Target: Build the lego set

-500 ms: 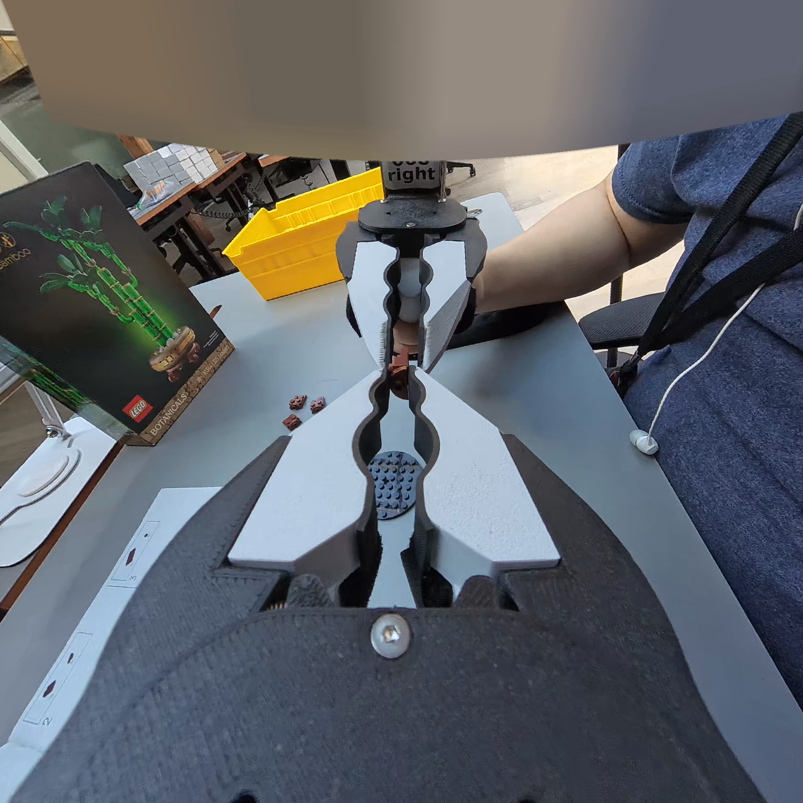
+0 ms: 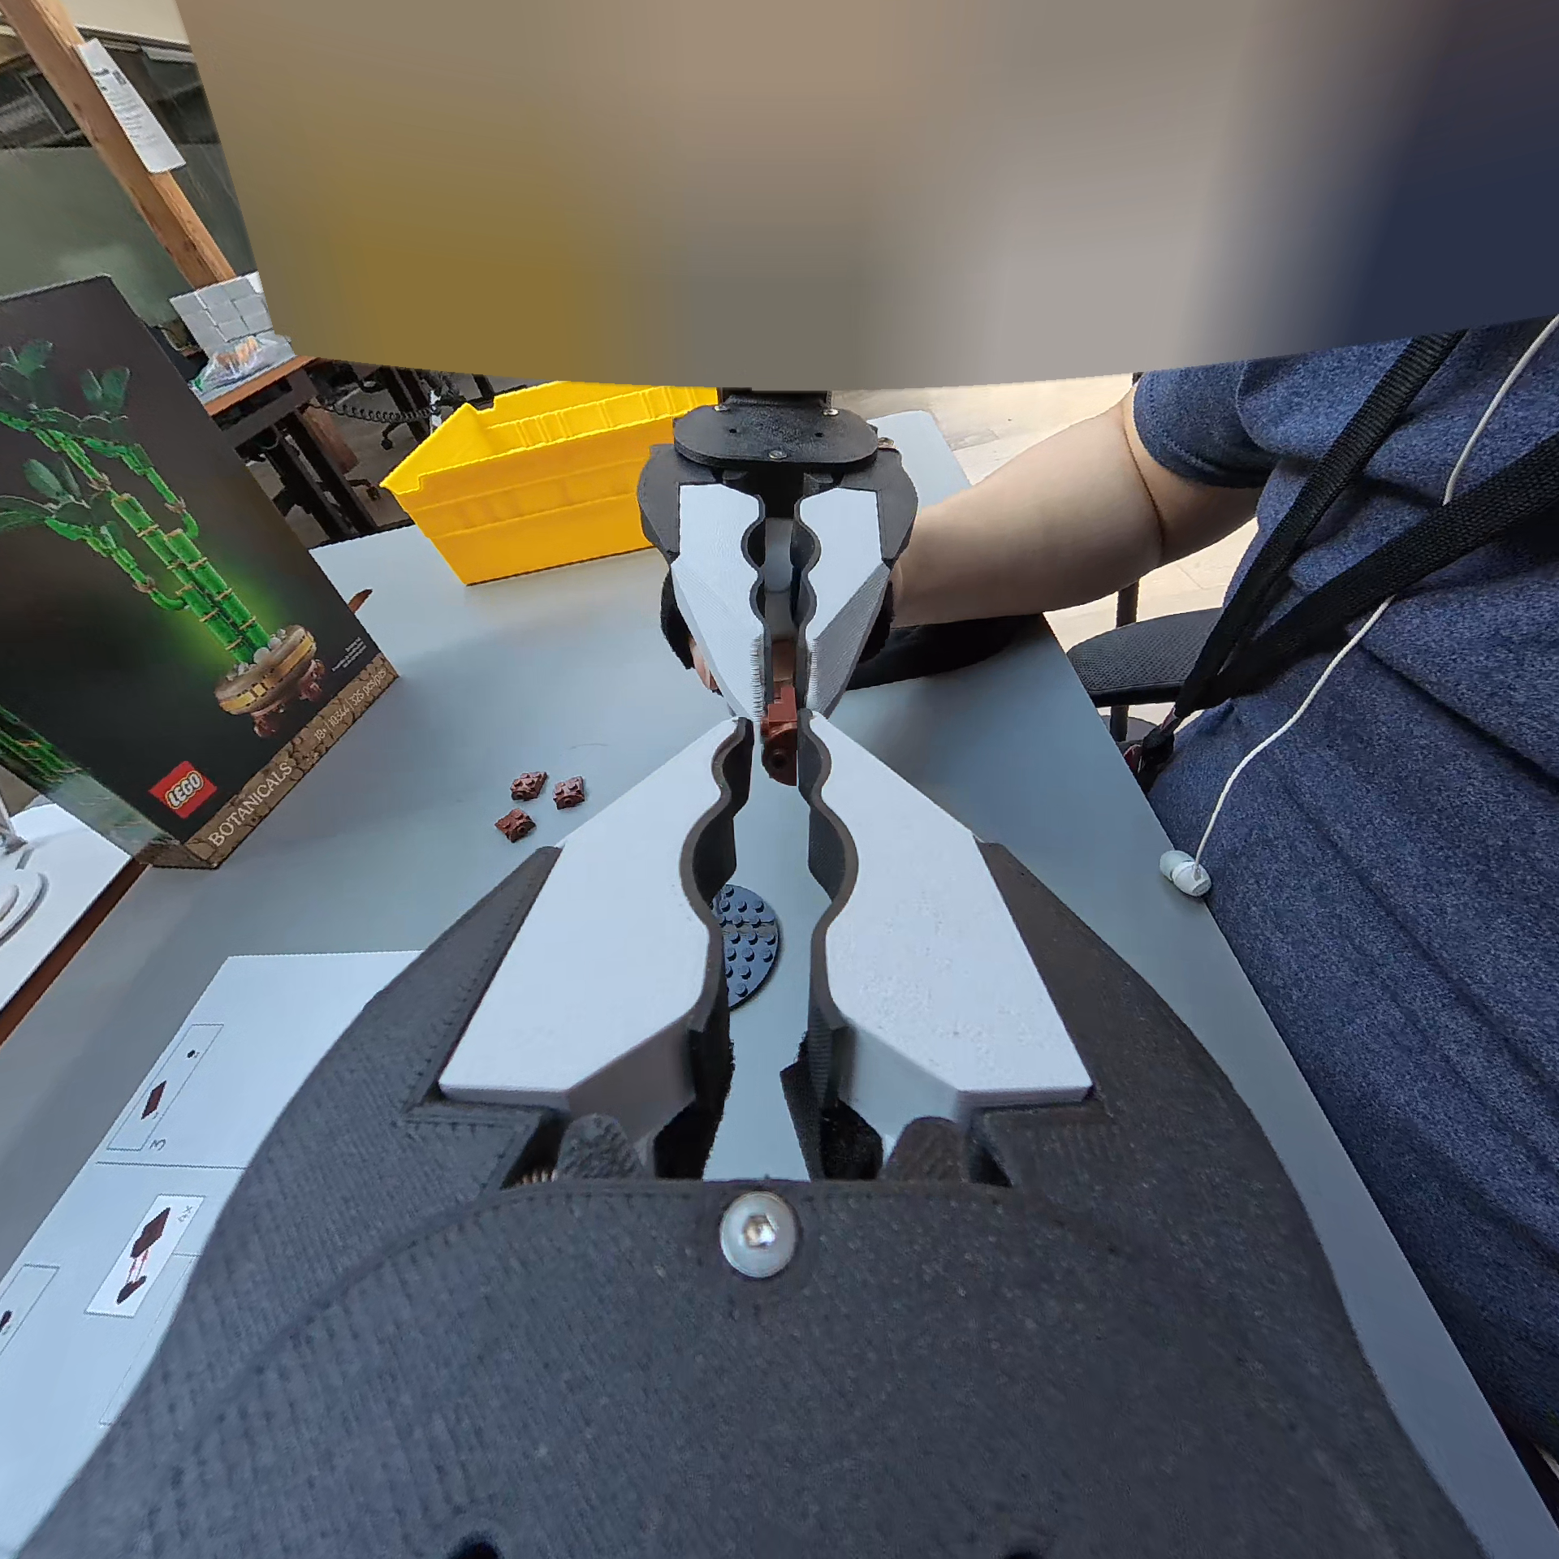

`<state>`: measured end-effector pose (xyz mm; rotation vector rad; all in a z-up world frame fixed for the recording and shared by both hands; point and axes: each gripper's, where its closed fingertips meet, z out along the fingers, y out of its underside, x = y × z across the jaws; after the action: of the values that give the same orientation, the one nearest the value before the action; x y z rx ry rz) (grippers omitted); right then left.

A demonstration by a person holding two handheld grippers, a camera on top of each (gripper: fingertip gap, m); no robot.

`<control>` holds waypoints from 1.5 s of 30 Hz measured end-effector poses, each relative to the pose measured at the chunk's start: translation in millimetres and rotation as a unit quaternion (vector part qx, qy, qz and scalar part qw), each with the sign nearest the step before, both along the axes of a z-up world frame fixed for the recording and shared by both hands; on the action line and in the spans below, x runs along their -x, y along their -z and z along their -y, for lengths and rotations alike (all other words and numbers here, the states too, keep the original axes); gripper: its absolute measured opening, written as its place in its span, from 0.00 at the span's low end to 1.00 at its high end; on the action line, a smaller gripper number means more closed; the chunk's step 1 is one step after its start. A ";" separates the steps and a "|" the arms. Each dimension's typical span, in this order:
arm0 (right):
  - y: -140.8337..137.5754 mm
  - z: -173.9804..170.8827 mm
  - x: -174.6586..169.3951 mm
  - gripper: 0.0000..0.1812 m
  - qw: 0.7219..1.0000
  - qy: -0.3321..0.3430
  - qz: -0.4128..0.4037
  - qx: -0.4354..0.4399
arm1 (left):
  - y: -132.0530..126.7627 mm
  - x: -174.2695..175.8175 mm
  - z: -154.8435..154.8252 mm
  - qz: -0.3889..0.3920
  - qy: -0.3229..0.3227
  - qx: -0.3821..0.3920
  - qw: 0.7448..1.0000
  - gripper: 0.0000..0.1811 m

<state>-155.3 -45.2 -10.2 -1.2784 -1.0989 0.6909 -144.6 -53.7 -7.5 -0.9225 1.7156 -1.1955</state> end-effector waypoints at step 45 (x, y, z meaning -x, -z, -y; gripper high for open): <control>144.4 -52.0 -56.1 0.35 0.936 0.116 0.234 0.234 | 19.4 31.6 -53.5 0.023 -0.104 0.068 0.992 0.03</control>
<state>-99.2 6.8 -154.6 -2.0239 -1.1700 0.4896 -176.2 -0.2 -27.0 -1.1178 1.4758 -1.1966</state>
